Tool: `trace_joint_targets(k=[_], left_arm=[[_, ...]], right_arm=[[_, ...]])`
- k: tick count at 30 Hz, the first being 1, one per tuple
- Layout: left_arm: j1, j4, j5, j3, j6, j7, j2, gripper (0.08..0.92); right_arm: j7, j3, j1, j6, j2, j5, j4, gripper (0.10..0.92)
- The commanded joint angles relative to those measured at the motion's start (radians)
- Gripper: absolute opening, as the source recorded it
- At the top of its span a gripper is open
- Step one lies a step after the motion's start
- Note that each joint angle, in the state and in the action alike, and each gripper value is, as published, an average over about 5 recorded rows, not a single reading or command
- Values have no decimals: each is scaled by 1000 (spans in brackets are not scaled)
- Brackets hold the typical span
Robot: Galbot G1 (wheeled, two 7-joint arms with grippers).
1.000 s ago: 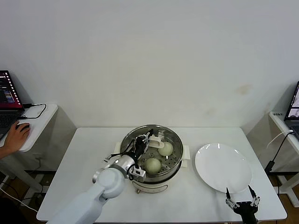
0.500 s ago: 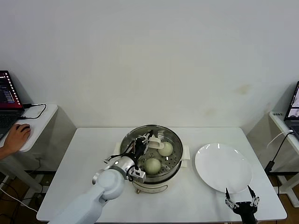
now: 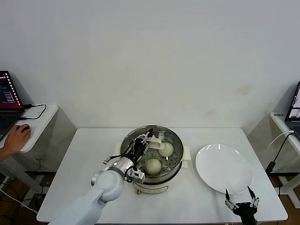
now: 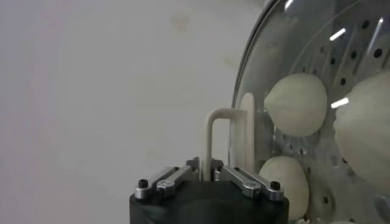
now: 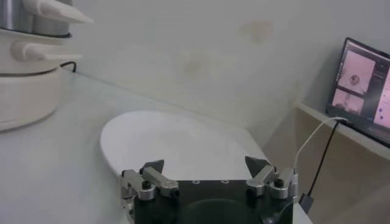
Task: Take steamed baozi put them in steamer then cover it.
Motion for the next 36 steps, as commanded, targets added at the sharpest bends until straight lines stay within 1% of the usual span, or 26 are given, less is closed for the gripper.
trace_joint_targets(k=[1,6,13,15,18,20,21,22,24,26,27,28,31,33,36], left_arm=[[40,-37,-10,-24,-3,-8,13,342],[134,-122,-31,-79,-5,-18,46,489],[323,-317,-127,-189,-8,-58,108,688],[390,-379,-170,-227,-11,-81,117,746],[539,-460,-253,-305,-26,-122,117,804],[651,-491,-347,-370,-52,-171,102,817],[699,-495,-421,-401,-81,-210,85,820],[740,-490,-520,-430,-129,-268,61,821],[798,-452,-759,-493,-278,-375,-2,822],[843,-399,-982,-557,-420,-453,-51,823],[865,-379,-1068,-586,-461,-467,-65,823],[888,-366,-1134,-609,-470,-474,-75,823],[963,-346,-1274,-637,-435,-494,-93,823],[1012,-339,-1302,-631,-421,-500,-102,823],[1066,-323,-1274,-606,-457,-512,-124,823]], right_arm=[[0,-3,0,1,1,-2,1,823],[1,-3,-2,1,0,-2,3,823],[1,-6,-1,2,-2,-1,0,823],[1,-11,0,3,-2,-1,0,823],[2,-22,2,7,-1,0,-1,823],[3,-30,3,13,-2,4,-2,823],[4,-34,4,17,-3,8,-1,823],[5,-39,4,23,-4,15,0,823],[6,-48,4,34,-10,34,4,823],[7,-60,0,43,-23,60,13,823],[7,-67,-3,45,-32,73,17,823],[7,-74,-8,47,-44,88,22,823],[6,-104,-35,49,-91,155,40,823],[6,-124,-58,48,-124,203,51,823],[5,-145,-88,44,-161,248,64,823]])
